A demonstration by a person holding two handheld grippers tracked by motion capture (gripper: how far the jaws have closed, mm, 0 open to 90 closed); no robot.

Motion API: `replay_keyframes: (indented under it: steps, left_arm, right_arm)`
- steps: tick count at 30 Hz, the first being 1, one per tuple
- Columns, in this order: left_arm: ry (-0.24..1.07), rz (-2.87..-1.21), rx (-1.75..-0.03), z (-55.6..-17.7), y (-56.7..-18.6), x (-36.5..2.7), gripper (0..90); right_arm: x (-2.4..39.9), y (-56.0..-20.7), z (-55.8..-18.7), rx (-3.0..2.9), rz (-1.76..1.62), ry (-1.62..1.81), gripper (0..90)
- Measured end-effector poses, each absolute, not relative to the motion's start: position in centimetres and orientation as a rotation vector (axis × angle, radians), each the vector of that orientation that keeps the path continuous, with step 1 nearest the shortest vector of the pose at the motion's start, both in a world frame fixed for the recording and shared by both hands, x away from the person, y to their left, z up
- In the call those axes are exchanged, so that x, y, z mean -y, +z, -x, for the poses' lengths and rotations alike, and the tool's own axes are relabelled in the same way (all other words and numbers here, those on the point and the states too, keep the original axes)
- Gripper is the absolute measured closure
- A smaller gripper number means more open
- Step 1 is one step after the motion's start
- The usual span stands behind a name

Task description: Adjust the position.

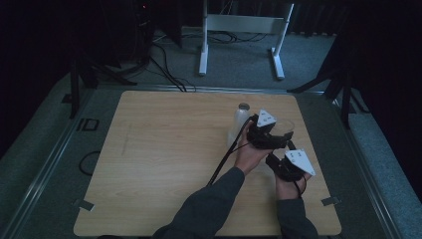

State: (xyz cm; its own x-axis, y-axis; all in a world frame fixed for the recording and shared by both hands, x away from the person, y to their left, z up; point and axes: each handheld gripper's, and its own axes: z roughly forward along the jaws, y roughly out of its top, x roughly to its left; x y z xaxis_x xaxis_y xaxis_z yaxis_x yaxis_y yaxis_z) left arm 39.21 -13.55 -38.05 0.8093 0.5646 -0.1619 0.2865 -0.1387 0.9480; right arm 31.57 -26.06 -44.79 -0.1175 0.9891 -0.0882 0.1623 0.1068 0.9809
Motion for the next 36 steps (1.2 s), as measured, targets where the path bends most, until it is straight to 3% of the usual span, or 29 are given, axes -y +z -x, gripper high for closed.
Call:
replay_keyframes:
  steps: [14, 36]
  left_arm:
    - [0.476, -1.756, -0.671, -38.7, -37.9, 13.8, 27.7]
    - [0.518, -1.769, -0.686, -38.7, -38.5, 13.2, 28.0]
  right_arm:
    - [25.9, -45.0, -31.0, -1.496, -1.187, 1.120, 25.7]
    - [27.3, -45.5, -30.8, -1.474, -1.260, 1.067, 27.1]
